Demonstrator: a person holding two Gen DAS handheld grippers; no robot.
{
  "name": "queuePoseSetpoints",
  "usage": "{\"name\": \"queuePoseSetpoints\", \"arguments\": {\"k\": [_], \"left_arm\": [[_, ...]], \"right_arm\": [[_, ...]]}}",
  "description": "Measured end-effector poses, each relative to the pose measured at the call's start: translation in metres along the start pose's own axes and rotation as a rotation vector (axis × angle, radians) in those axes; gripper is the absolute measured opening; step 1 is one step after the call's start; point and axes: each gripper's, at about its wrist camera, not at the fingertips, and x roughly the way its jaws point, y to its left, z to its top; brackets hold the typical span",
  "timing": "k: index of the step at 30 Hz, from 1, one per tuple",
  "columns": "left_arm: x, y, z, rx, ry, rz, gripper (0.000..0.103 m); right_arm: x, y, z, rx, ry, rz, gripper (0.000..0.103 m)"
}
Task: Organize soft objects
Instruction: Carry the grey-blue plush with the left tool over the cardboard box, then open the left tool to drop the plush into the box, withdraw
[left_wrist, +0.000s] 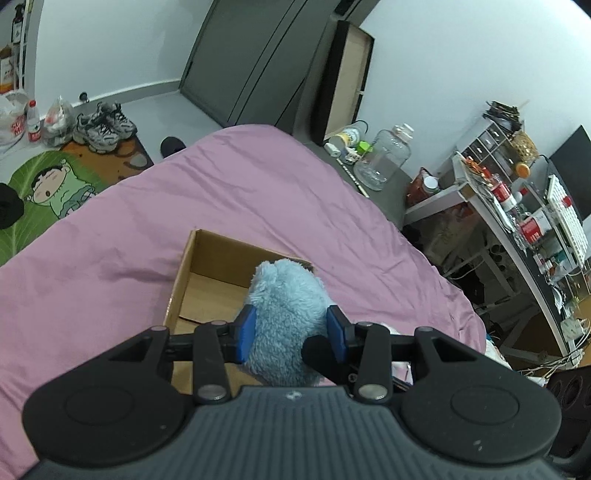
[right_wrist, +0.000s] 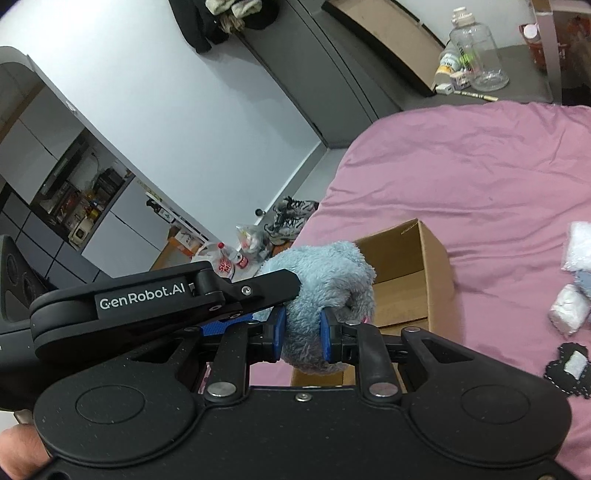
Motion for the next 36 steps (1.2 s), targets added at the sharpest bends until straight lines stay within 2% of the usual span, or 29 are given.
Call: {"name": "queuePoseSetpoints", "arguments": {"k": [11, 22, 31, 36], "left_arm": [[0.052, 0.037, 0.013, -0.049, 0.089, 0.031, 0.041], [0.097, 0.055, 0.020, -0.056, 0.167, 0.079, 0.041], [0.120, 0.060, 0.029, -0.057, 0.181, 0.145, 0.041], [0.121, 0.058, 0.029, -0.064, 0.184, 0.185, 0.045]], "right_arm": [[0.055, -0.017, 0.002, 0.039, 0.076, -0.036, 0.021], [0.094, -0.036, 0.002, 0.092, 0.140, -0.077, 0.023], [0.115, -0.039, 0.005, 0.123, 0.168, -0.094, 0.023], [0.116, -0.042, 0.007, 0.139, 0.184, -0.093, 0.025]]}}
